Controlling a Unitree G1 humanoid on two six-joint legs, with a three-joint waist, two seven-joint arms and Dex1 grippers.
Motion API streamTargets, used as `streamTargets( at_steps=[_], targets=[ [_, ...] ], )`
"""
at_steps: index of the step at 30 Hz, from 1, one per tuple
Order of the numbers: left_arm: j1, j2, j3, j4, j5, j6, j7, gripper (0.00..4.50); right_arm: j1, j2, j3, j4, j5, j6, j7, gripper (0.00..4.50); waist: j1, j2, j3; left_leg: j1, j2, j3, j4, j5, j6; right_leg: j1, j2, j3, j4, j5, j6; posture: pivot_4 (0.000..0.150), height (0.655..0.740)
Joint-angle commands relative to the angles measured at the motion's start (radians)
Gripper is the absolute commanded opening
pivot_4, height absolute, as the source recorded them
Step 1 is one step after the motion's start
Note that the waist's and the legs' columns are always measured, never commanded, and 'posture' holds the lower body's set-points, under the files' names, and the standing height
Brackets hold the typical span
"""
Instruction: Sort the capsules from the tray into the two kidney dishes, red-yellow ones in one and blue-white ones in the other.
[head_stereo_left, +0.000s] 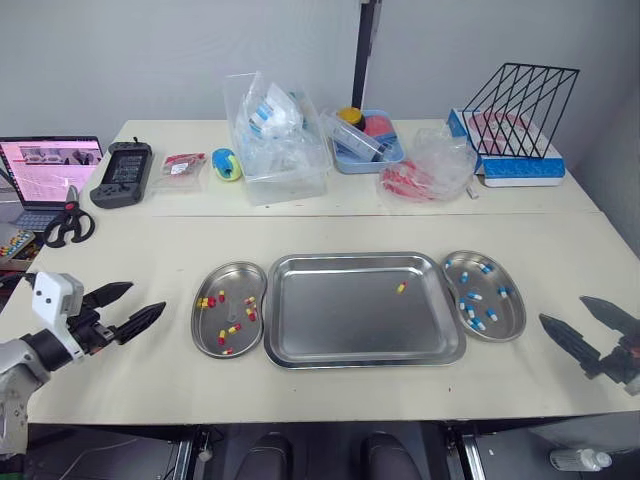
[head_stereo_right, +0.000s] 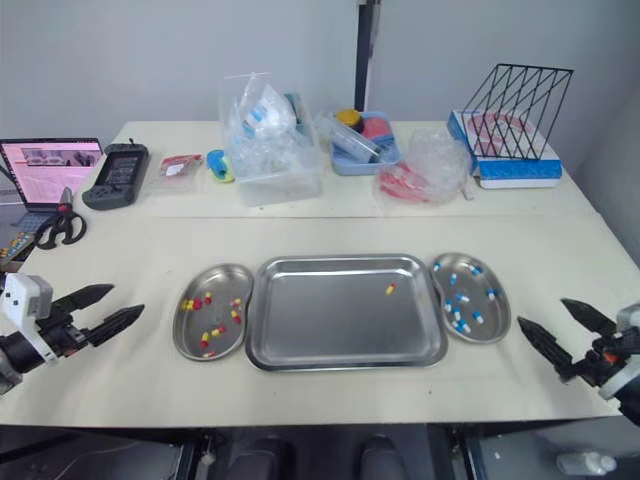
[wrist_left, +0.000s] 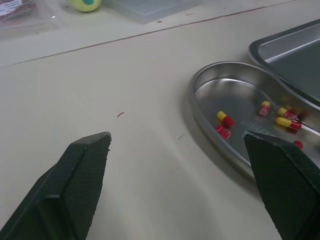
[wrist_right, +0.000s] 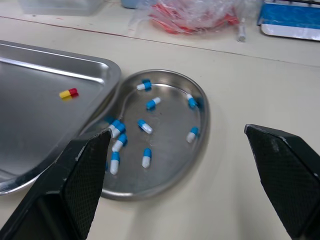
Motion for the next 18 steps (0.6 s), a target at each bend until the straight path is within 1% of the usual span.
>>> streamTargets(
  at_steps=[1,6,8,10,13,16,18],
  targets=[
    [-0.031,0.013,-0.024,-0.076,-0.033,0.028,-0.003,4.46,-0.041,-0.045,0.035,-0.052,0.022,0.016,0.028,4.50,0.001,0.000,0.000,0.000,0.000,0.000,0.000,0.000,0.000,0.000,0.000,0.000,0.000,0.000,0.000,0.150,0.7275],
    [-0.106,0.005,-0.128,-0.144,-0.046,0.068,-0.018,4.46,-0.118,-0.098,0.137,-0.095,0.043,0.058,0.091,4.50,0.002,0.000,0.000,-0.001,0.000,0.000,0.001,0.000,0.000,0.000,0.000,0.000,0.000,0.000,0.000,0.150,0.7275],
    [-0.179,-0.012,-0.206,-0.157,-0.046,0.079,-0.031,4.46,-0.155,-0.127,0.198,-0.118,0.053,0.082,0.137,4.50,0.002,0.000,0.000,-0.001,0.000,0.000,0.001,0.000,0.000,0.000,0.000,-0.001,0.000,0.000,0.000,0.150,0.7275],
    [-0.279,-0.046,-0.308,-0.159,-0.027,0.080,-0.044,4.46,-0.194,-0.158,0.263,-0.133,0.062,0.106,0.184,4.50,0.005,0.000,0.000,-0.001,0.000,0.000,0.001,0.000,0.000,0.000,0.000,-0.001,0.000,0.000,0.000,0.150,0.7275],
    [-0.391,-0.095,-0.415,-0.152,-0.014,0.088,-0.069,4.46,-0.239,-0.185,0.334,-0.133,0.051,0.115,0.230,4.50,0.008,0.000,0.000,-0.003,-0.001,0.000,0.004,0.000,0.000,0.000,0.000,-0.002,0.000,0.000,0.000,0.150,0.7275],
    [-0.465,-0.149,-0.514,-0.141,0.009,0.082,-0.090,4.46,-0.270,-0.186,0.378,-0.128,0.045,0.117,0.252,4.50,0.002,-0.001,0.000,-0.003,-0.001,0.000,0.003,0.000,0.000,0.000,0.000,-0.002,0.000,0.000,0.000,0.150,0.7275],
    [-0.514,-0.210,-0.588,-0.115,0.043,0.071,-0.083,4.46,-0.286,-0.181,0.403,-0.114,0.028,0.103,0.256,4.50,0.001,0.000,0.000,-0.004,-0.001,0.000,0.003,0.000,0.000,-0.001,0.000,-0.002,0.000,0.000,0.000,0.150,0.7275]
  ],
)
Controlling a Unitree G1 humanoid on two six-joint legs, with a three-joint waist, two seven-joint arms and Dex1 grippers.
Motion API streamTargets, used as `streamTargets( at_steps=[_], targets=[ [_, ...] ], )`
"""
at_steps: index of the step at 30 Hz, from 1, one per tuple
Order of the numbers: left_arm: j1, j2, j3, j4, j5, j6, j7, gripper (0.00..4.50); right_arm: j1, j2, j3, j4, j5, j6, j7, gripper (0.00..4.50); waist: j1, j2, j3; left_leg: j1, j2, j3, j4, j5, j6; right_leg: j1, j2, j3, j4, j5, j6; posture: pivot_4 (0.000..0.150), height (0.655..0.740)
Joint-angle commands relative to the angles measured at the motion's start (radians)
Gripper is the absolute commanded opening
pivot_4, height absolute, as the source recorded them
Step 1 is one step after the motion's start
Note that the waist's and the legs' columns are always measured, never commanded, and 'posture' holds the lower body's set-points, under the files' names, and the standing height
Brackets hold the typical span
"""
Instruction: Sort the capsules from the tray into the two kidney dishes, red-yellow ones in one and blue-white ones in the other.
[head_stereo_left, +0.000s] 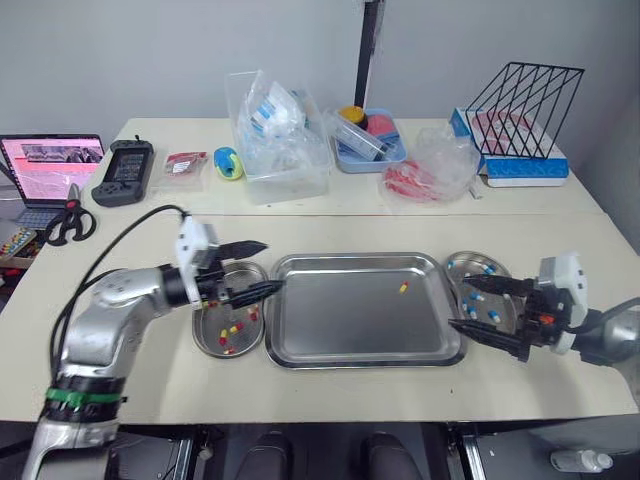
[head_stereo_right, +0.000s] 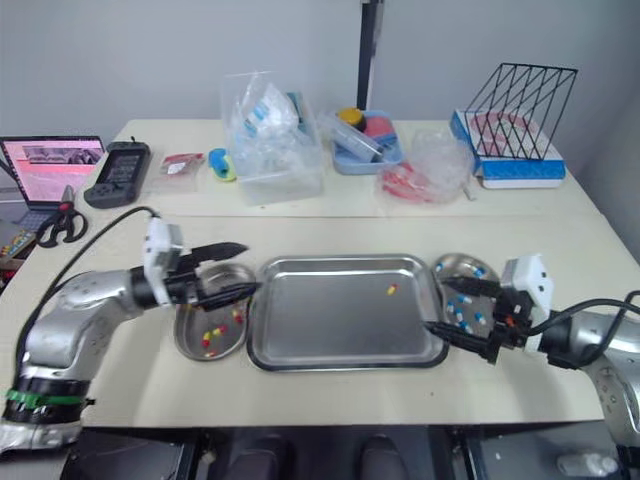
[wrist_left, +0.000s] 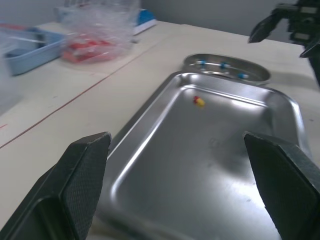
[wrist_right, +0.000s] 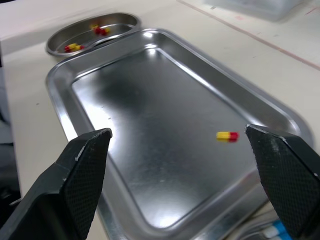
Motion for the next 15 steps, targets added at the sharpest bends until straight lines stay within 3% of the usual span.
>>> streamTargets(
  at_steps=[1,9,15],
  targets=[
    [-0.075,-0.087,-0.118,0.031,0.063,-0.025,0.007,4.46,-0.029,-0.001,0.023,0.007,-0.022,-0.024,0.012,4.50,0.000,0.000,0.000,0.000,0.000,0.000,0.000,0.000,0.000,0.000,0.000,0.000,0.000,0.000,0.000,0.150,0.7275],
    [-0.208,-0.320,-0.338,0.172,0.251,0.017,0.135,4.46,-0.036,0.025,0.043,0.037,-0.055,-0.054,0.003,4.50,0.005,-0.001,0.000,-0.001,-0.001,0.000,0.002,0.000,0.000,0.000,0.000,0.000,0.000,0.000,0.000,0.150,0.7275],
    [-0.329,-0.496,-0.399,0.359,0.373,0.052,0.289,4.46,-0.025,0.040,0.042,0.031,-0.058,-0.056,-0.014,4.50,0.009,-0.001,0.001,-0.001,-0.002,0.000,0.003,0.000,0.000,0.000,0.000,0.000,0.000,0.000,0.000,0.150,0.7275]
  ],
)
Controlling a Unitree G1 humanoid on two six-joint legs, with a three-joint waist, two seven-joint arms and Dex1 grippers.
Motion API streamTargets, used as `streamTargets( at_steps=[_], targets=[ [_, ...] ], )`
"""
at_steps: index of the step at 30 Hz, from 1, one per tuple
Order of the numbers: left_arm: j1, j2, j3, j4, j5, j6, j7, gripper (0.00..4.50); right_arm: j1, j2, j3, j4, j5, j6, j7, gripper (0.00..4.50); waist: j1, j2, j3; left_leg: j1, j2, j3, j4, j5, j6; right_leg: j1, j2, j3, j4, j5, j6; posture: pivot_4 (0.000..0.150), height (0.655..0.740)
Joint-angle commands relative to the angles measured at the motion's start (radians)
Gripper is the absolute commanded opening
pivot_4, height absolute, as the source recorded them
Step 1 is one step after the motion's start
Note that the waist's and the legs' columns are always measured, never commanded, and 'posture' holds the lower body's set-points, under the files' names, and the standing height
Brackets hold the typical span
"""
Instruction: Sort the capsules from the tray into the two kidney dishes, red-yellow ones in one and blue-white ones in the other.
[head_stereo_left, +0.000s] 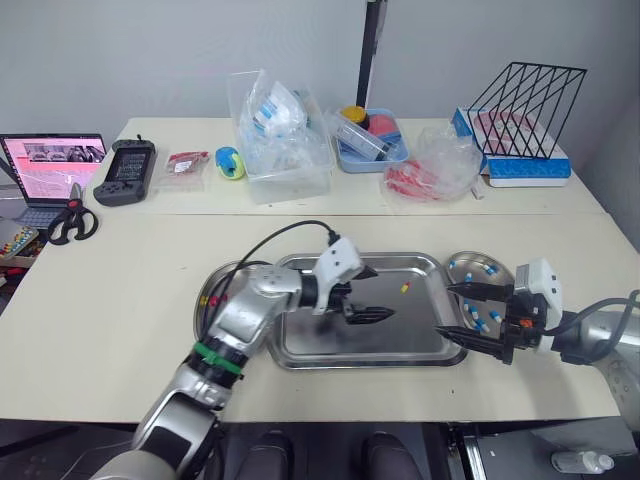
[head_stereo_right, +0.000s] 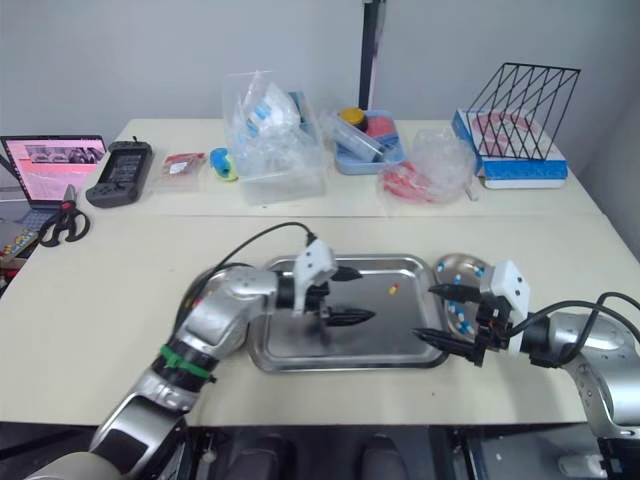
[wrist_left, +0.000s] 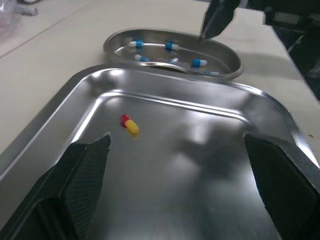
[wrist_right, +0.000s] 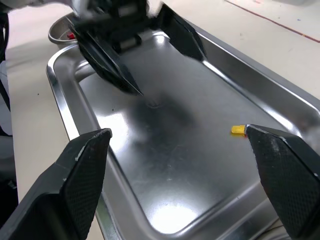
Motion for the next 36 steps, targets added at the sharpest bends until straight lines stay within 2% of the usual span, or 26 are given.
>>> streamTargets(
  at_steps=[1,6,15,16,21,23,28,36],
  targets=[
    [-0.071,-0.064,-0.017,0.082,0.066,0.011,0.085,4.46,0.001,0.005,-0.015,-0.020,-0.002,-0.016,-0.010,4.50,0.000,0.000,0.000,0.000,0.000,0.000,0.000,0.000,0.000,0.000,0.000,0.000,0.000,0.000,0.000,0.150,0.7275],
    [-0.152,-0.160,-0.031,0.249,0.144,-0.013,0.174,4.46,0.011,0.006,-0.026,-0.022,-0.003,-0.019,-0.021,4.50,0.003,0.000,0.000,0.000,0.000,0.000,0.000,0.000,0.000,0.000,0.000,0.000,0.000,0.000,0.000,0.150,0.7275],
    [-0.200,-0.253,-0.020,0.481,0.200,-0.104,0.182,4.46,0.027,0.007,-0.042,-0.034,0.000,-0.018,-0.034,4.50,0.011,0.000,0.000,0.000,-0.001,0.000,0.000,0.000,0.000,0.000,-0.001,0.000,0.000,0.000,0.000,0.150,0.7275],
    [-0.205,-0.259,-0.013,0.501,0.202,-0.114,0.185,3.91,0.028,0.006,-0.043,-0.035,0.001,-0.017,-0.035,4.50,0.012,0.000,0.000,0.000,-0.001,0.000,0.000,0.000,0.000,0.000,-0.001,0.000,0.000,0.000,0.001,0.150,0.7275],
    [-0.237,-0.299,0.019,0.601,0.209,-0.156,0.199,2.42,0.035,0.000,-0.054,-0.035,0.003,-0.017,-0.033,4.50,0.014,0.000,0.000,0.000,-0.001,0.000,0.000,0.000,0.000,0.000,-0.001,0.000,0.000,0.000,0.001,0.150,0.7275],
    [-0.247,-0.307,0.027,0.630,0.211,-0.172,0.200,1.67,0.034,-0.002,-0.055,-0.033,0.003,-0.015,-0.033,4.50,0.014,0.000,0.000,0.000,-0.001,0.000,0.000,0.000,0.000,0.000,-0.001,0.000,0.000,0.000,0.001,0.150,0.7275],
    [-0.248,-0.313,0.049,0.637,0.196,-0.187,0.168,0.04,0.034,-0.005,-0.056,-0.028,0.001,-0.015,-0.032,4.50,0.014,0.000,0.000,0.001,-0.001,0.000,0.000,0.000,0.000,0.000,-0.001,0.000,0.000,0.000,0.001,0.150,0.7275],
    [-0.237,-0.257,0.105,0.520,0.132,-0.195,0.052,0.04,0.024,0.004,-0.045,-0.009,-0.013,-0.025,-0.037,4.50,0.012,0.000,0.000,0.000,-0.001,0.000,0.001,0.000,0.000,0.000,-0.001,0.000,0.000,0.000,0.001,0.150,0.7275]
  ],
)
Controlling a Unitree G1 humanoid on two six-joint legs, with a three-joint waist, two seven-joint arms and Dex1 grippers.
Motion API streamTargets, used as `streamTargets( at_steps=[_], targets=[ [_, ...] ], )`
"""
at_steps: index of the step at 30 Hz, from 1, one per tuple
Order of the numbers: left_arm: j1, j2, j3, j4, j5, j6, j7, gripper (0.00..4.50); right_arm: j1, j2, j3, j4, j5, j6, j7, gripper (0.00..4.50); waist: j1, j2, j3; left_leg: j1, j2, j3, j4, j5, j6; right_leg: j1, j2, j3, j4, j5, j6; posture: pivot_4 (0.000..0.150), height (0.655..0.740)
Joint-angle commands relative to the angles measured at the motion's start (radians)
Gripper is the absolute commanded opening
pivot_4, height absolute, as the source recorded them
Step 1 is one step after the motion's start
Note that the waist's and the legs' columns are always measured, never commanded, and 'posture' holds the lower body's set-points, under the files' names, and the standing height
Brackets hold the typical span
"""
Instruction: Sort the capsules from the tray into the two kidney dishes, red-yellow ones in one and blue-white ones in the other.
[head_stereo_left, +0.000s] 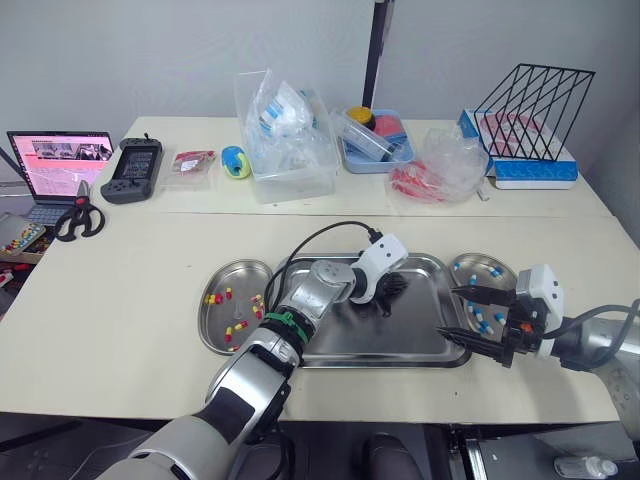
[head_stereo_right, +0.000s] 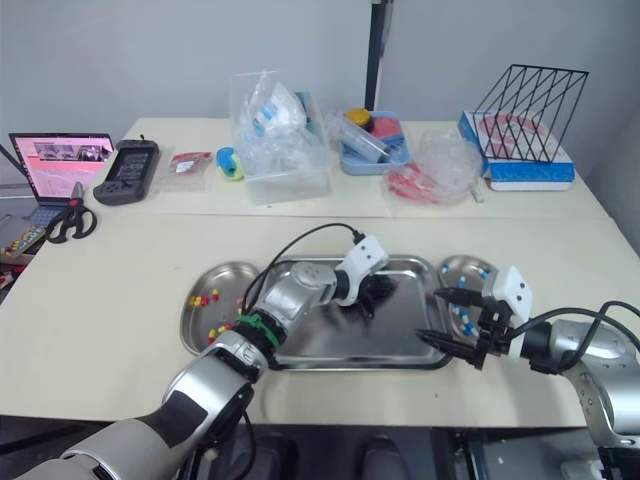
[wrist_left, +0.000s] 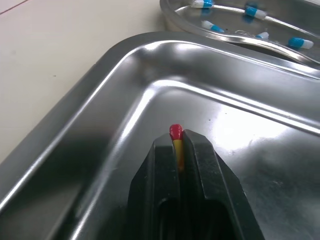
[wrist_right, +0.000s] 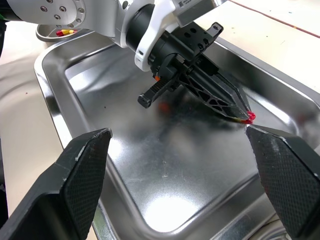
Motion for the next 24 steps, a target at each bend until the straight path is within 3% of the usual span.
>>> streamTargets(
  at_steps=[1,9,14,18,24],
  targets=[
    [0.007,0.021,0.035,-0.116,-0.052,-0.006,-0.086,0.04,-0.016,-0.002,-0.027,0.001,0.002,-0.023,-0.001,4.50,-0.001,0.000,0.000,0.000,0.000,0.000,0.000,0.000,0.000,0.000,0.000,0.000,0.000,0.000,0.000,0.150,0.7275],
    [0.093,0.267,0.152,-0.551,-0.251,0.158,-0.308,0.04,-0.031,0.007,-0.014,0.026,-0.007,-0.035,-0.004,4.50,-0.017,0.001,0.000,0.000,0.001,-0.001,-0.001,0.000,-0.001,-0.001,0.001,0.000,0.000,0.000,0.000,0.150,0.7275],
    [0.224,0.535,0.317,-0.806,-0.405,0.298,-0.392,0.04,-0.044,0.018,0.001,0.033,-0.011,-0.038,-0.009,4.50,-0.029,0.001,-0.001,0.000,0.001,-0.002,-0.001,0.000,-0.001,-0.001,0.001,0.000,0.000,0.000,0.000,0.150,0.7275],
    [0.397,0.715,0.403,-0.884,-0.432,0.317,-0.421,0.04,-0.057,0.020,0.004,0.046,-0.011,-0.037,-0.005,4.50,-0.030,0.002,-0.001,0.002,0.001,-0.002,-0.003,0.000,0.000,-0.001,0.001,0.001,0.000,0.000,0.000,0.150,0.7275],
    [0.640,0.864,0.489,-0.948,-0.450,0.260,-0.456,0.04,-0.082,0.020,0.003,0.073,-0.008,-0.042,0.003,4.50,-0.017,0.001,-0.001,0.002,0.001,-0.003,-0.003,0.000,0.000,0.000,0.000,0.000,0.000,0.000,0.000,0.150,0.7275]
  ],
)
